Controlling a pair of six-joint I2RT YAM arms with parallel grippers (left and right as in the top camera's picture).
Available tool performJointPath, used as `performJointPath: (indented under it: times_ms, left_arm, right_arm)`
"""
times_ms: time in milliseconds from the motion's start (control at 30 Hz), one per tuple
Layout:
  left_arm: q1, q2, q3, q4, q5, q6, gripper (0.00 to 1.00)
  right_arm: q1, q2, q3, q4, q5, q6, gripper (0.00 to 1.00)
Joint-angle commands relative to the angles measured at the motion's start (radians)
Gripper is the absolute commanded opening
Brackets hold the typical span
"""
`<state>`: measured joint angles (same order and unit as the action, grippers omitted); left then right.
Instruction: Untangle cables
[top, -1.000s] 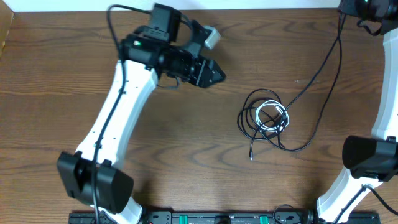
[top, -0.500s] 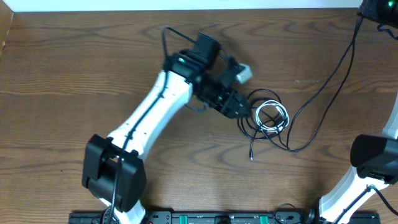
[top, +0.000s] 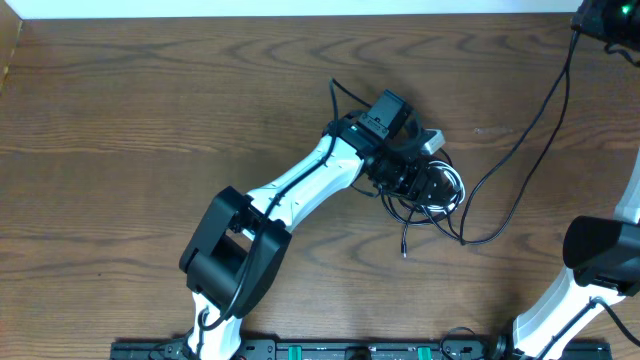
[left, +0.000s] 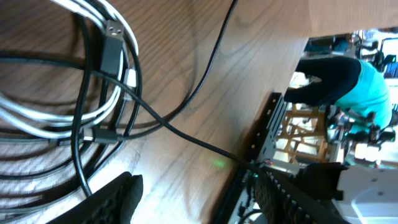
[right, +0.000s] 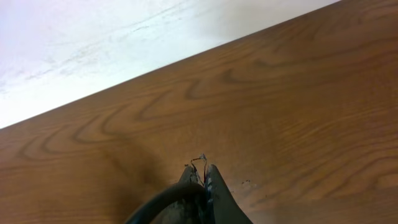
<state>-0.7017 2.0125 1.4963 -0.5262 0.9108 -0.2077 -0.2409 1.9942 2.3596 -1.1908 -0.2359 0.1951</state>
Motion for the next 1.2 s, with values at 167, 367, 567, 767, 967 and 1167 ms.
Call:
performJointPath:
  times_ms: [167, 367, 567, 767, 967, 1167]
  left_arm:
    - [0.022, -0.108, -0.002, 0.013, 0.005, 0.224, 0.63]
    - [0.045, -0.227, -0.002, 0.057, 0.028, 0.245, 0.63]
    - [0.030, -0.246, -0.002, 0.097, 0.113, 0.245, 0.65]
    - [-0.017, -0.175, -0.002, 0.118, 0.111, 0.245, 0.65]
    - [-0.029, -0.174, -0.002, 0.178, 0.180, 0.233, 0.65]
    - [-0.013, -0.176, -0.002, 0.196, 0.235, 0.233, 0.65]
  right_arm:
    - [0.002, -0.012, 0.006, -0.014, -0.010, -0.034, 0.01]
    - [0.002, -0.012, 0.006, -0.018, -0.010, -0.036, 0.01]
    - [0.002, -0.012, 0.006, -0.019, -0.010, -0.036, 0.01]
    - [0.002, -0.012, 0.006, -0.033, -0.010, -0.042, 0.01]
    - [0.002, -0.012, 0.006, -0.035, -0.010, -0.048, 0.01]
    - [0.002, -0.012, 0.006, -0.036, -0.010, -0.048, 0.01]
